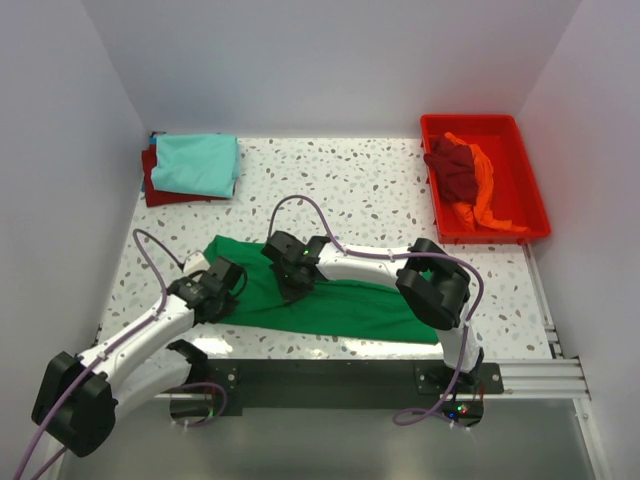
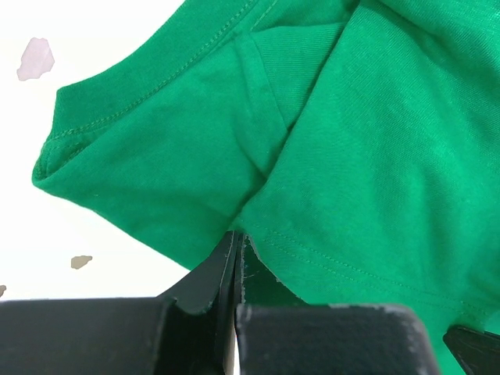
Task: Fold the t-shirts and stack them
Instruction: Fold the tshirt
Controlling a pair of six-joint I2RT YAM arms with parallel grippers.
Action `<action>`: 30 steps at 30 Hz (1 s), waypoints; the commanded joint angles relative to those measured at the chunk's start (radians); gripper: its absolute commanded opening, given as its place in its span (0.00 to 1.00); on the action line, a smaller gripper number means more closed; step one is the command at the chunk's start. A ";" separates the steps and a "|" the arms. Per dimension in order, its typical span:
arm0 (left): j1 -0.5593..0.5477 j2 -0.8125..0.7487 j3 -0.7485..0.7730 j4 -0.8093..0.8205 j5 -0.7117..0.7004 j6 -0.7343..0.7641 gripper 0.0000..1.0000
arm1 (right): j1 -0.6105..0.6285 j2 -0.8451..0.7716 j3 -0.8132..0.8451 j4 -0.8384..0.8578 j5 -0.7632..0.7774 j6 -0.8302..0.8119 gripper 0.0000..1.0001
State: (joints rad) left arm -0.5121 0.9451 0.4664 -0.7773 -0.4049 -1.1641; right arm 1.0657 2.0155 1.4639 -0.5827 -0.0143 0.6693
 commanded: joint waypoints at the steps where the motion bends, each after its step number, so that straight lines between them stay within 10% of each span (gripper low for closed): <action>1: -0.006 -0.032 0.028 -0.028 -0.020 -0.025 0.00 | -0.003 -0.034 -0.007 -0.011 -0.010 -0.002 0.00; 14: -0.008 0.003 0.026 -0.014 -0.020 -0.011 0.00 | -0.016 -0.026 -0.007 -0.002 -0.029 -0.014 0.00; 22: -0.008 0.029 0.035 -0.019 -0.031 -0.016 0.41 | -0.093 -0.054 -0.091 0.044 -0.058 -0.011 0.00; 30: -0.008 0.015 0.020 -0.001 -0.037 -0.026 0.34 | -0.095 -0.037 -0.088 0.055 -0.081 -0.014 0.00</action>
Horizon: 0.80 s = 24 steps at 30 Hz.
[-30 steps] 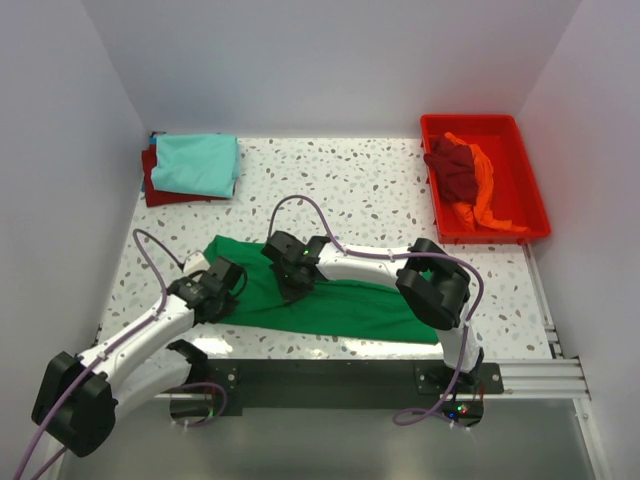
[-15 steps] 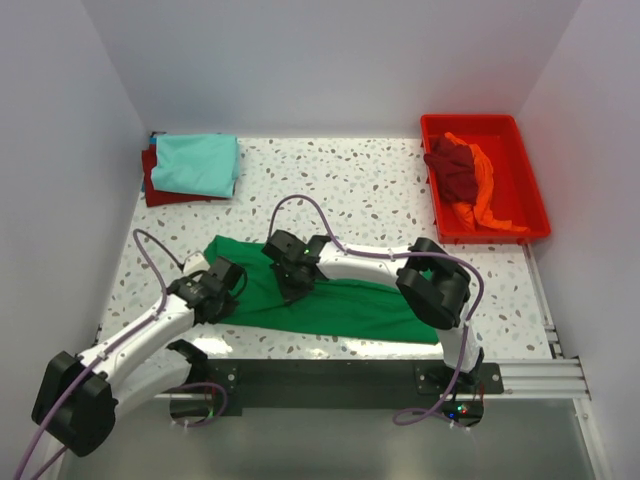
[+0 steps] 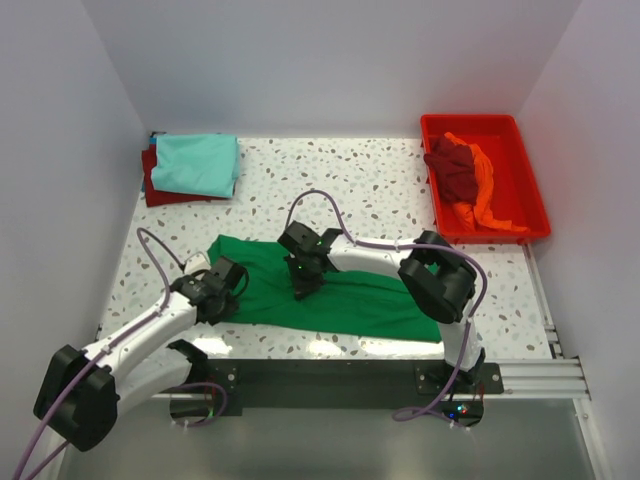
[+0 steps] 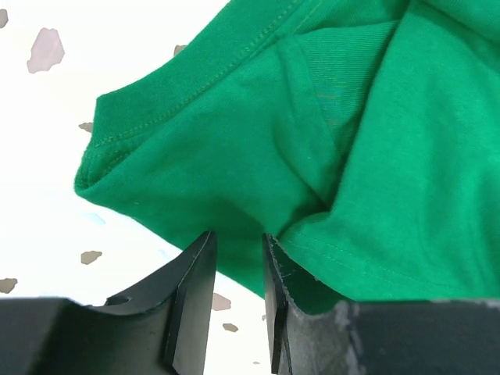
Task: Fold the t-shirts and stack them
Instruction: Fold the tshirt
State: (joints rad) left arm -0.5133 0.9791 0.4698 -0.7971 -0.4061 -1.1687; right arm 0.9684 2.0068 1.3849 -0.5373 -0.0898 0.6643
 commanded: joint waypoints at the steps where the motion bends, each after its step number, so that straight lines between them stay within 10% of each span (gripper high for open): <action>1: -0.007 -0.039 0.016 0.022 -0.027 -0.022 0.34 | 0.003 -0.025 -0.007 0.011 -0.008 -0.009 0.00; 24: -0.007 0.003 -0.036 0.160 0.066 0.015 0.25 | 0.006 -0.019 -0.017 0.013 -0.022 0.003 0.00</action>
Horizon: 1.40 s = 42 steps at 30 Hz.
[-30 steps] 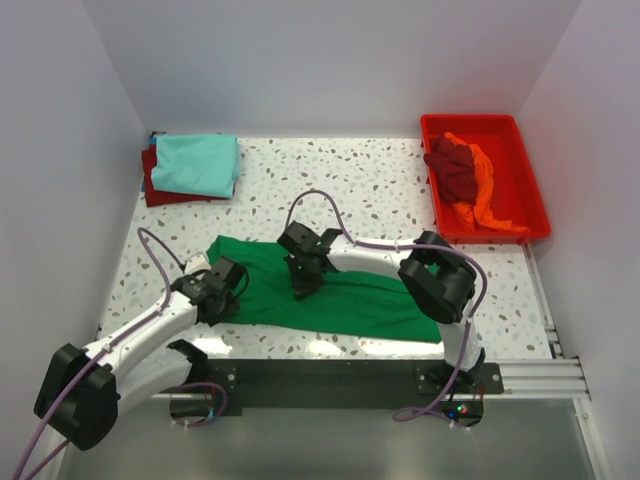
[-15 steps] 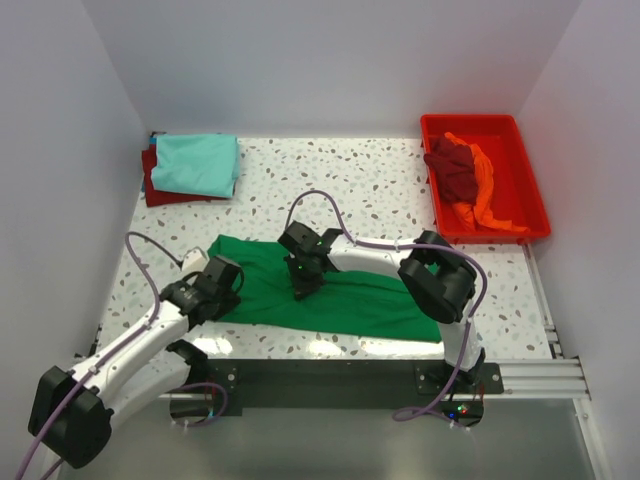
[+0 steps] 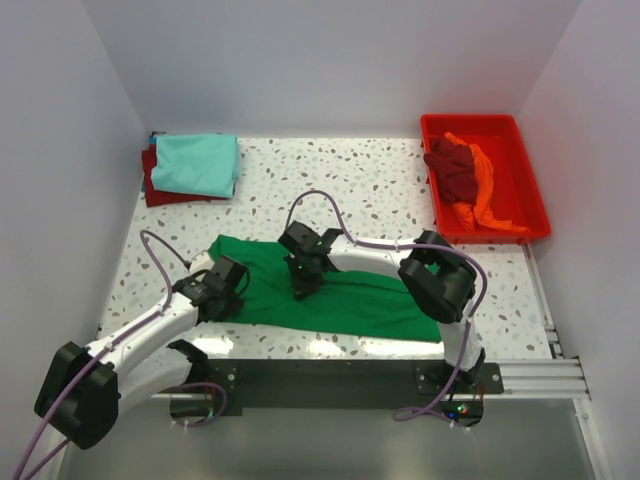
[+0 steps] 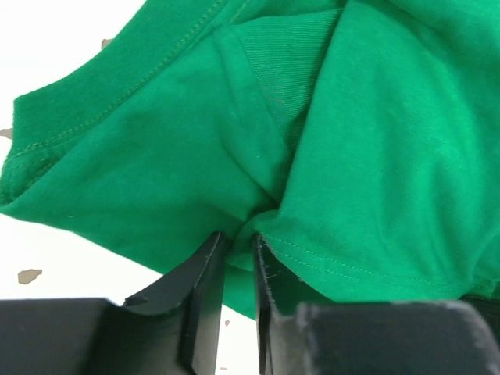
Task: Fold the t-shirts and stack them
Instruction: Fold the tshirt
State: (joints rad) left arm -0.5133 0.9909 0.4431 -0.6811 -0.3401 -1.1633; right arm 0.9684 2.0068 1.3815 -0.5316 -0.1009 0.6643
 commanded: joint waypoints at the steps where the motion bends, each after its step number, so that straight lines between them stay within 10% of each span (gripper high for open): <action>1: -0.007 -0.009 -0.010 0.048 0.003 0.010 0.24 | 0.006 -0.017 -0.009 0.007 -0.011 0.003 0.00; 16: -0.007 -0.055 -0.003 0.015 0.012 0.005 0.00 | 0.010 -0.008 0.002 0.005 -0.014 -0.002 0.00; 42: -0.007 -0.244 0.129 -0.330 0.000 -0.118 0.00 | 0.043 -0.077 0.051 -0.088 -0.013 -0.034 0.00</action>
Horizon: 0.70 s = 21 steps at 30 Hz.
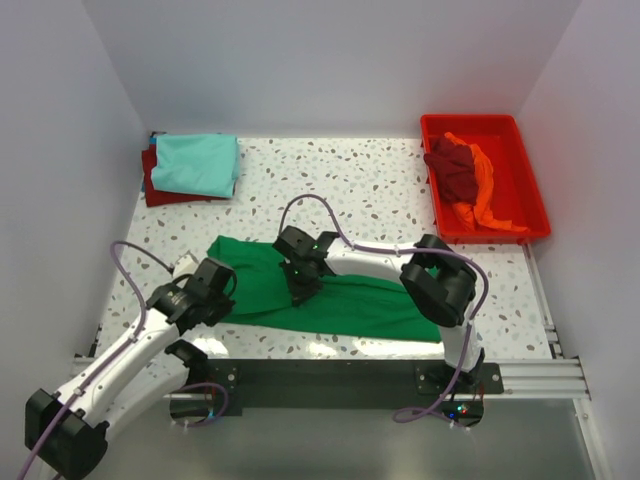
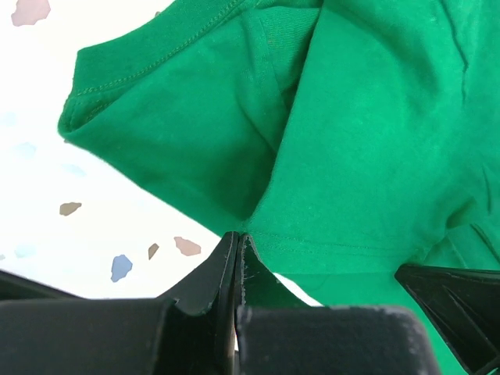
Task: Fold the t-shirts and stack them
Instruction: Fold the tshirt
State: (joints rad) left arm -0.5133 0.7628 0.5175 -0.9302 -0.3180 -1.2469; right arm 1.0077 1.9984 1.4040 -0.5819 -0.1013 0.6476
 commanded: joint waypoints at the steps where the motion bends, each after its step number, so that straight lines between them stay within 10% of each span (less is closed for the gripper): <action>1: -0.007 -0.020 0.055 -0.088 -0.021 -0.037 0.00 | 0.003 -0.069 0.027 -0.039 -0.012 -0.017 0.00; 21: -0.033 -0.036 0.019 -0.075 0.053 -0.057 0.00 | 0.006 -0.041 0.052 -0.090 0.006 -0.029 0.00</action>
State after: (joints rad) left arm -0.5365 0.7254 0.5377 -1.0031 -0.2634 -1.2907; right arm 1.0096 1.9800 1.4155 -0.6327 -0.0998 0.6342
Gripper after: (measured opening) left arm 0.018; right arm 0.018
